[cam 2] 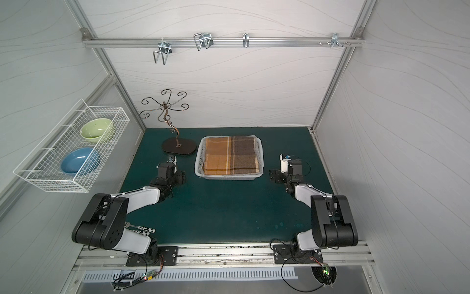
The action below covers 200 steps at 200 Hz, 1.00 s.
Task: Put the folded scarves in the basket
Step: Reset both arms
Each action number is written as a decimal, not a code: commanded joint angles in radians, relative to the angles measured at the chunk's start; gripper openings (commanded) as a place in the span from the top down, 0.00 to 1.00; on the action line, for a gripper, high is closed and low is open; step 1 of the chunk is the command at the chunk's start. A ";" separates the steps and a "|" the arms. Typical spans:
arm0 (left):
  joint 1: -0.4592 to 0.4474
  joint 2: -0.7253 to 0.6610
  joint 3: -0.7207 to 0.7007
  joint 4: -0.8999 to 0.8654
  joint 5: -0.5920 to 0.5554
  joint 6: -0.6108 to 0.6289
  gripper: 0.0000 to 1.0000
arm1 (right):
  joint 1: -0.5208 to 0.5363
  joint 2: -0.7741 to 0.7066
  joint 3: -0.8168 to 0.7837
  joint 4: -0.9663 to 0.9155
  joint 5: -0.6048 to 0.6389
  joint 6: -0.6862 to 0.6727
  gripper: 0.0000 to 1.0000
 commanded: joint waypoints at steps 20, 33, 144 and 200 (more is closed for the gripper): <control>0.072 -0.023 -0.173 0.502 0.084 0.076 0.17 | -0.004 0.030 -0.109 0.401 0.091 -0.009 0.01; 0.090 0.054 -0.171 0.576 0.107 0.067 0.16 | -0.004 0.087 -0.120 0.466 0.071 -0.011 0.01; 0.175 0.080 -0.116 0.479 0.222 0.001 0.00 | -0.022 0.109 -0.079 0.409 0.026 -0.013 0.01; 0.175 0.080 -0.116 0.479 0.222 0.000 0.01 | -0.021 0.112 -0.077 0.411 0.026 -0.010 0.01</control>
